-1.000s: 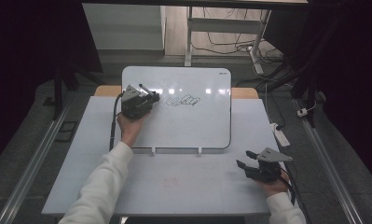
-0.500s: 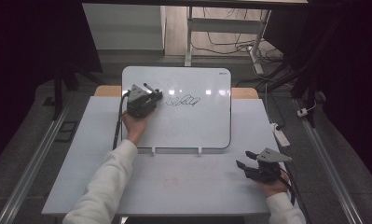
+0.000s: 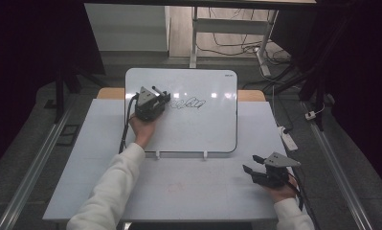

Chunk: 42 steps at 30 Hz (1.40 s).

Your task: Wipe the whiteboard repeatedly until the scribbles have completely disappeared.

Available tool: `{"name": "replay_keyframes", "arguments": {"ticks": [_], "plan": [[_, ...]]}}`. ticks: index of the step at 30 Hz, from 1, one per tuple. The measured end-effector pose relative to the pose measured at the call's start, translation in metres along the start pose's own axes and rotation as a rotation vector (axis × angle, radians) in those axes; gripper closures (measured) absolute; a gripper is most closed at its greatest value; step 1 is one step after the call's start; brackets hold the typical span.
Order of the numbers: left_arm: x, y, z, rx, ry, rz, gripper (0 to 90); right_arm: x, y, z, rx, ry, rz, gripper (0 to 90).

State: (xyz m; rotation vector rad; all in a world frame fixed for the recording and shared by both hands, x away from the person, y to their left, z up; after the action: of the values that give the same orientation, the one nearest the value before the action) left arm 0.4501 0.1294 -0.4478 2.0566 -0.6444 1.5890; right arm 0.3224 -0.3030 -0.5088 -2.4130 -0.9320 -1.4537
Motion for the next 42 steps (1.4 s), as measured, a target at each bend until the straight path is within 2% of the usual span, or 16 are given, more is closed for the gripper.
{"name": "replay_keyframes", "arguments": {"ticks": [5, 7, 10, 12, 15, 20, 21, 22, 25, 28, 30, 33, 35, 37, 40, 42], "plan": [[-0.003, 0.025, 0.018, -0.066, -0.022, 0.051, 78.6, 0.000, -0.001, -0.001, 0.000, -0.001, -0.004, 41.8], [-0.004, 0.031, 0.021, -0.073, -0.025, 0.070, 78.6, 0.000, -0.001, -0.001, -0.004, -0.001, -0.006, 41.7], [-0.003, 0.024, 0.017, -0.054, -0.016, 0.058, 78.7, -0.001, -0.001, -0.001, -0.003, -0.002, -0.003, 41.8], [0.000, 0.001, 0.002, -0.013, 0.022, -0.014, 78.6, -0.001, 0.000, -0.001, -0.001, -0.005, -0.002, 41.8], [-0.002, -0.005, -0.002, -0.015, 0.032, -0.038, 78.6, -0.001, -0.001, 0.000, 0.001, -0.005, -0.004, 41.7], [-0.005, 0.024, 0.020, -0.080, 0.010, 0.006, 78.7, 0.000, -0.003, 0.001, 0.000, -0.007, -0.008, 41.8], [-0.005, 0.024, 0.020, -0.080, 0.010, 0.006, 78.7, 0.000, -0.003, 0.000, -0.001, -0.006, -0.010, 41.8], [-0.007, 0.032, 0.024, -0.085, 0.000, 0.032, 78.7, 0.000, -0.003, 0.000, -0.002, -0.005, -0.010, 41.7], [-0.007, 0.024, 0.015, -0.057, 0.001, 0.036, 78.7, -0.001, -0.002, 0.000, 0.000, -0.007, -0.006, 41.7], [-0.008, 0.002, -0.001, -0.017, 0.030, -0.012, 78.7, -0.001, -0.002, 0.001, 0.003, -0.010, -0.005, 41.7], [-0.009, -0.001, -0.004, -0.013, 0.029, -0.018, 78.7, -0.001, -0.002, 0.002, 0.006, -0.010, -0.007, 41.7], [-0.009, 0.007, 0.000, -0.021, 0.021, 0.002, 78.7, -0.001, -0.003, 0.002, 0.006, -0.012, -0.009, 41.8], [-0.013, 0.028, 0.014, -0.062, 0.000, 0.041, 78.7, 0.000, -0.004, 0.002, 0.006, -0.010, -0.016, 41.8], [-0.014, 0.033, 0.016, -0.061, -0.003, 0.061, 78.7, 0.000, -0.004, 0.002, 0.004, -0.010, -0.015, 41.7], [-0.013, 0.017, 0.003, -0.017, 0.007, 0.046, 78.7, 0.000, -0.003, 0.002, 0.002, -0.012, -0.008, 41.7], [-0.012, 0.000, -0.009, 0.018, 0.027, 0.011, 78.7, -0.001, -0.003, 0.002, 0.004, -0.013, -0.009, 41.6]]}}
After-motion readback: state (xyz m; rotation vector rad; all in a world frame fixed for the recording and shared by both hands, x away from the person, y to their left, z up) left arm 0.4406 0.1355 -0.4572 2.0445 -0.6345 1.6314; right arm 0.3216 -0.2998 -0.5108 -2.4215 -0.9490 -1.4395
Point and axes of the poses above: each handheld gripper's, and its own axes: z roughly forward along the jaws, x roughly out of its top, y roughly to its right, the point moved 1 cm from there along z, roughly forward along the jaws, and after that the axes turned 8 degrees about -x, right-handed, at the moved point
